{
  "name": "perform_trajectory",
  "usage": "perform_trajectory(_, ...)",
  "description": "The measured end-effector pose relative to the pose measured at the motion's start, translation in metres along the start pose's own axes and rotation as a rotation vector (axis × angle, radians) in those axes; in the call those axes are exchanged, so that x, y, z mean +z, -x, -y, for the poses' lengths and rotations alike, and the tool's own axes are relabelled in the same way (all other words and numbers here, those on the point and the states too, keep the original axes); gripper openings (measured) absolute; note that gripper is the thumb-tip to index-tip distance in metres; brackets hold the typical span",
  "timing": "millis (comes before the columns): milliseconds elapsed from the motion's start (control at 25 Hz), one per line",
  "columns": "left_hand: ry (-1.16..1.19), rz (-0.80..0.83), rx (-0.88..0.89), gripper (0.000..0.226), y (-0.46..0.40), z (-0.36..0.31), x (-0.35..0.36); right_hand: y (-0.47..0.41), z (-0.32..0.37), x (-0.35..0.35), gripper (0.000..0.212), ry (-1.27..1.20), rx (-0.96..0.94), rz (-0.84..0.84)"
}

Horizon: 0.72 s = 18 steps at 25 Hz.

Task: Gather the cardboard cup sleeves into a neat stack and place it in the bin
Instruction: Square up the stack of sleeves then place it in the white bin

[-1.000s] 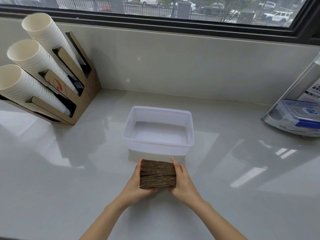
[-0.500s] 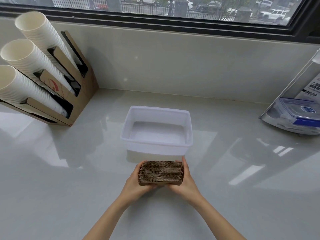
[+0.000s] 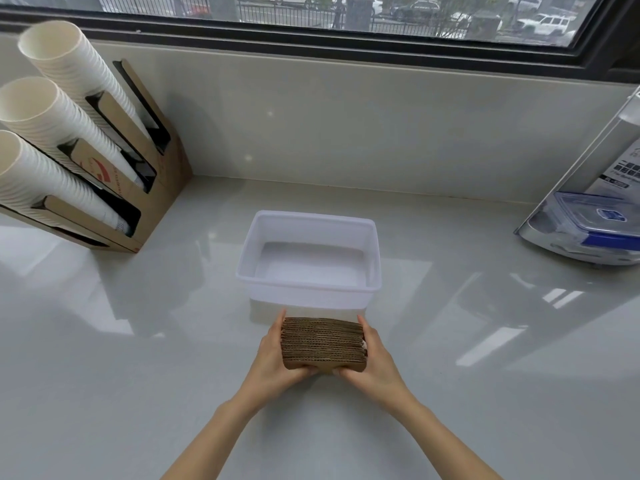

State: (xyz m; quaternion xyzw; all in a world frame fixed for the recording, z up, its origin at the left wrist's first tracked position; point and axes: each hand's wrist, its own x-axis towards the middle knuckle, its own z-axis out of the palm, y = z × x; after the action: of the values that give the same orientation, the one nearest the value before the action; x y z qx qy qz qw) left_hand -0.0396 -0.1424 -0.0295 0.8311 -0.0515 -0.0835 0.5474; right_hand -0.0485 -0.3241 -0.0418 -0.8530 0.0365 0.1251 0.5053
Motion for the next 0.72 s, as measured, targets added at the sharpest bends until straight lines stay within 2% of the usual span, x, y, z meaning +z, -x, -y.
perform_trajectory(80,-0.088,0.007,-0.011,0.107,-0.001,0.006,0.000,-0.002,0.000,-0.001,0.111,0.066,-0.016,0.033)
perform_trajectory(160,-0.182,0.044,-0.045,0.122,-0.004,0.012,-0.003,-0.005,0.002,-0.004,0.113,0.171,-0.048,0.073)
perform_trajectory(280,-0.280,0.118,-0.060,0.113,-0.008,0.020,-0.005,-0.008,0.007,-0.009,0.100,0.333,-0.100,0.121)
perform_trajectory(400,-0.271,0.101,-0.053,0.098,-0.010,0.022,-0.008,-0.008,0.008,-0.010,0.087,0.332,-0.128,0.128)
perform_trajectory(720,-0.270,0.113,-0.043,0.098,-0.002,0.014,-0.009,-0.004,0.008,-0.014,0.081,0.345,-0.149,0.140)
